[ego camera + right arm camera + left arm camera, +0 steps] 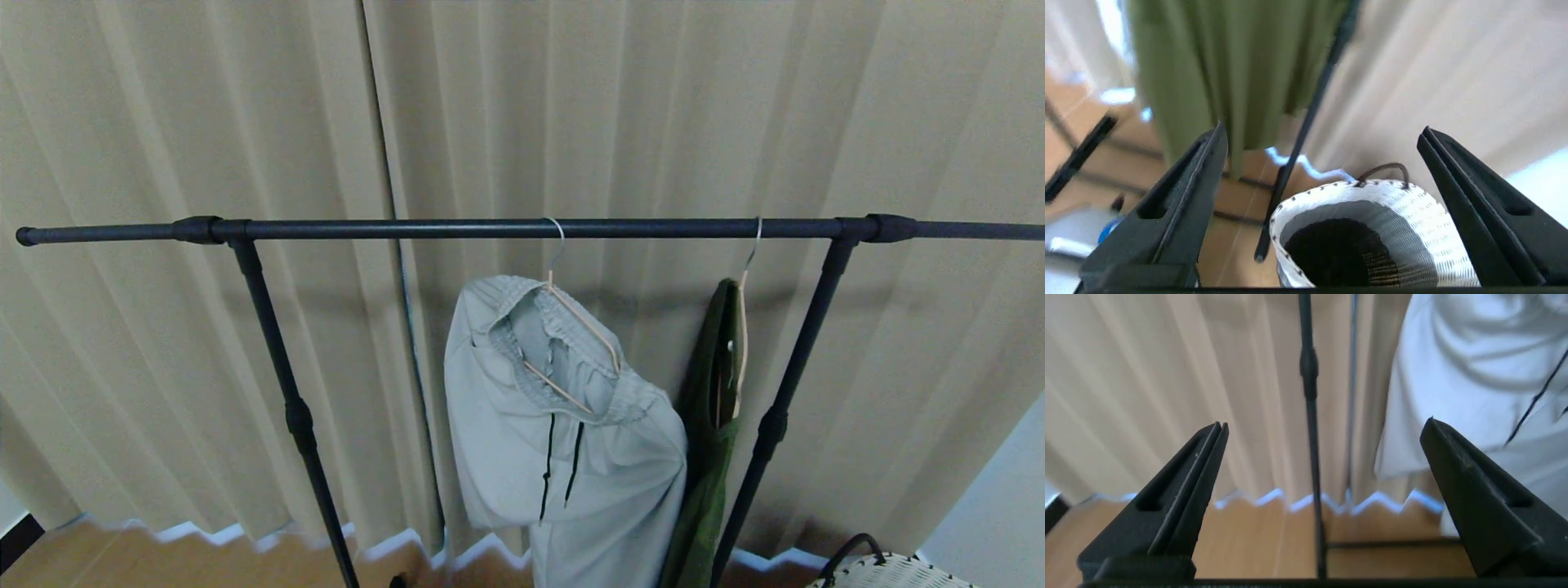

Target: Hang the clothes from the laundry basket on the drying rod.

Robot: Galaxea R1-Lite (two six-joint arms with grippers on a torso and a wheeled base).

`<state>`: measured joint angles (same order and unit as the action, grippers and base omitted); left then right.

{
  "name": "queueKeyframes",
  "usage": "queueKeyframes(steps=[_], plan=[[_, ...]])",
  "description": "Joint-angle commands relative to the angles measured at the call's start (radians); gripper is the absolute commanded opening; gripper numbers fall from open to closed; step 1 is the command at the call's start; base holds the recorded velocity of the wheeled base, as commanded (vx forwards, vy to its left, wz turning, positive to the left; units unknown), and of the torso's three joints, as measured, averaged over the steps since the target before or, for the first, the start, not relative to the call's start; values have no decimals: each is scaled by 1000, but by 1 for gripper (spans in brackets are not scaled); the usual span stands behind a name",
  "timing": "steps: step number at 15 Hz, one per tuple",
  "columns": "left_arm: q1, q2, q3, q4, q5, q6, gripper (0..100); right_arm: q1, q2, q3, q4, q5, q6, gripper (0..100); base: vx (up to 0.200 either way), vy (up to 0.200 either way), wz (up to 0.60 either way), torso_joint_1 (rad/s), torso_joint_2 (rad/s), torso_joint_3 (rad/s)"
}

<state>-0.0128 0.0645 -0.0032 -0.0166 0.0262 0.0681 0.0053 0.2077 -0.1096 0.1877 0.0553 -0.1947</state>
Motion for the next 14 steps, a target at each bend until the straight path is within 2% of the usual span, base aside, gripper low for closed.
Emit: queueKeyframes(steps=[1,4,9,12,14], plan=[[7,-63,3,0,-8,-44,100,-8,-82,1,1,0,0,100,0,0,0,0,0,0],[7,-63,3,-2,-3,-51,100,-8,-192,1,3,-2,12,100,0,0,0,0,0,0],[8,-64,3,-2,-6,-76,100,-7,-206,30,-20,-19,35,100,0,0,0,0,0,0],[8,-64,3,-2,-6,-76,100,-7,-206,56,-57,-15,136,100,0,0,0,0,0,0],[8,-64,3,-2,-6,-76,100,-7,-206,59,-68,52,161,100,0,0,0,0,0,0]])
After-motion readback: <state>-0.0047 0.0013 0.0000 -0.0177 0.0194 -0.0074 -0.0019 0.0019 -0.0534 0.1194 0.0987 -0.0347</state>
